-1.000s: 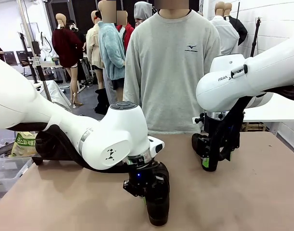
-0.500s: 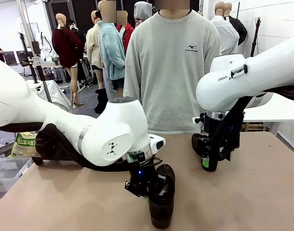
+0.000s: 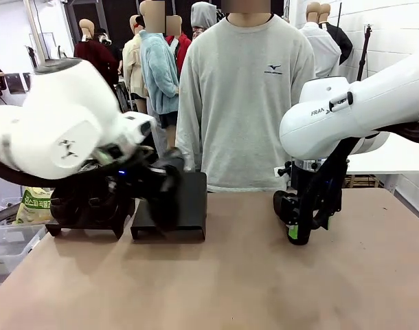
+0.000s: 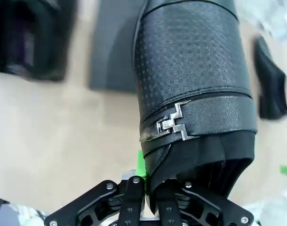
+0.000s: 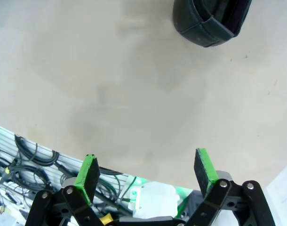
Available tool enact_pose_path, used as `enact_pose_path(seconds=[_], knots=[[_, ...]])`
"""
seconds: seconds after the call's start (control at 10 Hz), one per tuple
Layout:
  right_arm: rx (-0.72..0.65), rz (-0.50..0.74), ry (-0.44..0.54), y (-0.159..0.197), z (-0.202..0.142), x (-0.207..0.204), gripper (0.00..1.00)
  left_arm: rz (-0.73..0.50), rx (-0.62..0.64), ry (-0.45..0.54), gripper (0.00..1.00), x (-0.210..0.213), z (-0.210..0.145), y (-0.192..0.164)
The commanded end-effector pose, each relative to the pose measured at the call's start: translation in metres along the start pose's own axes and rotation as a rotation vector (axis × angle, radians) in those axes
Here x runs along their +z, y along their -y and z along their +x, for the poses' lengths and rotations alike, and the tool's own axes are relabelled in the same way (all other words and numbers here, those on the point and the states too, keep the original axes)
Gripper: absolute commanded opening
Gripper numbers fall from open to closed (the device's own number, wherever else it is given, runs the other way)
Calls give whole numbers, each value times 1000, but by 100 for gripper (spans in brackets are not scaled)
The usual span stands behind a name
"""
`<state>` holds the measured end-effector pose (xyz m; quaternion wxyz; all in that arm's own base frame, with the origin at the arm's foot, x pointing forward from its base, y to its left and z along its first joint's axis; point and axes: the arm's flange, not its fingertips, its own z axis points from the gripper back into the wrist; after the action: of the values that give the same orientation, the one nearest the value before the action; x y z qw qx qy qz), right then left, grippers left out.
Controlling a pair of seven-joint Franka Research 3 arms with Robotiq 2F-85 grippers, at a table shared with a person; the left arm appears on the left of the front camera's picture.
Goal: Organize the shoes by placing them on the stand.
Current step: Place the Shoe from the middle of the table onto the Shoes Stand.
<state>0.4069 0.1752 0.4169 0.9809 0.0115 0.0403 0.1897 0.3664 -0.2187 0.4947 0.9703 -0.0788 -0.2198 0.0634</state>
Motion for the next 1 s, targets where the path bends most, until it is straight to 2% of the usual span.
enact_pose_path(seconds=[0.0,0.2,0.5,0.9], knots=[[9,-12,-10,1,2,2,100,75,-26,58,0,-48,21,-20],[9,-12,-10,1,2,2,100,64,-39,77,0,-75,47,-35],[9,-12,-10,1,2,2,100,60,-55,92,0,-100,64,-38],[9,-12,-10,1,2,2,100,37,-64,111,0,-112,93,-37]])
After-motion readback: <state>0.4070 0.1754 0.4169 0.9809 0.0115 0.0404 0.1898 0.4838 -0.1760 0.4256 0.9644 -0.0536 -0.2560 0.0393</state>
